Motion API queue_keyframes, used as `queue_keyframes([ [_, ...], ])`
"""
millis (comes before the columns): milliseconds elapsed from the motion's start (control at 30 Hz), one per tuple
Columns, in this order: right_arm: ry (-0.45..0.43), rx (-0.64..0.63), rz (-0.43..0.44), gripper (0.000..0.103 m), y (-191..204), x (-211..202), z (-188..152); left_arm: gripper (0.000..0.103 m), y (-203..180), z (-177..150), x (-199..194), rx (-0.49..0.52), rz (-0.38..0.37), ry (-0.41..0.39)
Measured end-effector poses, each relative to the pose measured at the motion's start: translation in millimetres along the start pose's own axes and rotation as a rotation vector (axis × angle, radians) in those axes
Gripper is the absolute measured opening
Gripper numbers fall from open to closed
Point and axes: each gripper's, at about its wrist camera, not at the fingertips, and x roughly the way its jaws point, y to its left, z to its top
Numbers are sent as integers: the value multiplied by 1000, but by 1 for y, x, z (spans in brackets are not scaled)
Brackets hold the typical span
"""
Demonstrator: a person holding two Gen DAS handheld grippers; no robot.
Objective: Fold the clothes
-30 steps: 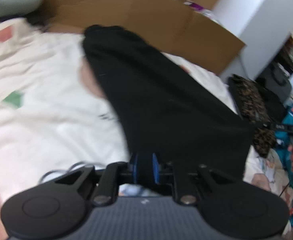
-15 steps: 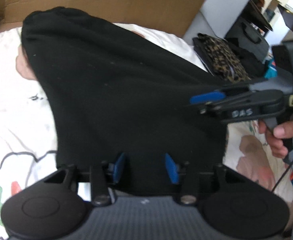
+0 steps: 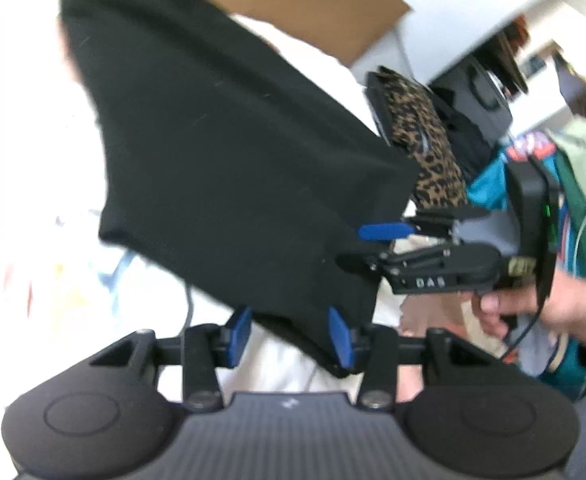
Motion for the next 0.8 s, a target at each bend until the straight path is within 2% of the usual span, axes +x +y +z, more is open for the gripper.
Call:
queue_keyframes([
  [233, 8, -19, -13, 59, -1, -2, -6, 46, 30, -4, 16, -282, -121, 17],
  [367, 11, -24, -11, 59, 0, -1, -6, 46, 40, -4, 32, -405, -141, 39],
  [433, 10, -26, -15, 59, 0, -1, -6, 50, 51, -10, 30, -476, -160, 38],
  [633, 12, -24, -33, 59, 2, -2, -10, 52, 62, -18, 51, -611, -221, 55],
  [800, 15, -17, -36, 59, 2, -2, -9, 45, 65, -25, 67, -696, -300, 48],
])
